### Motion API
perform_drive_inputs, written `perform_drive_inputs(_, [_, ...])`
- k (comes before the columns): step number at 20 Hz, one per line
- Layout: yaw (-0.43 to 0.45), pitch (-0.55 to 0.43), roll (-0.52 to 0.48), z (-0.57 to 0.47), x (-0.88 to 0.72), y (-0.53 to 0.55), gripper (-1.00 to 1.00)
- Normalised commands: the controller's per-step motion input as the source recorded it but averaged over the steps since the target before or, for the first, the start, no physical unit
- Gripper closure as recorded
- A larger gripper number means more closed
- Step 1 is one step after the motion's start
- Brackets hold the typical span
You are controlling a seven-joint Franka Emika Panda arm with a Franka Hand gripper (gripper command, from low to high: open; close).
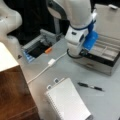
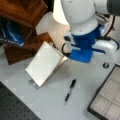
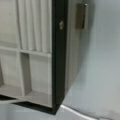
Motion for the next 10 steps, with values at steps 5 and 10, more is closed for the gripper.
perform_drive_inputs(5, [-0.05,0.077,-0.176,-0.04,0.23,-0.36,-1.0])
perform_drive_inputs(10, [-0.112,-0.029,-0.137,-0.04,0.16,-0.38,-1.0])
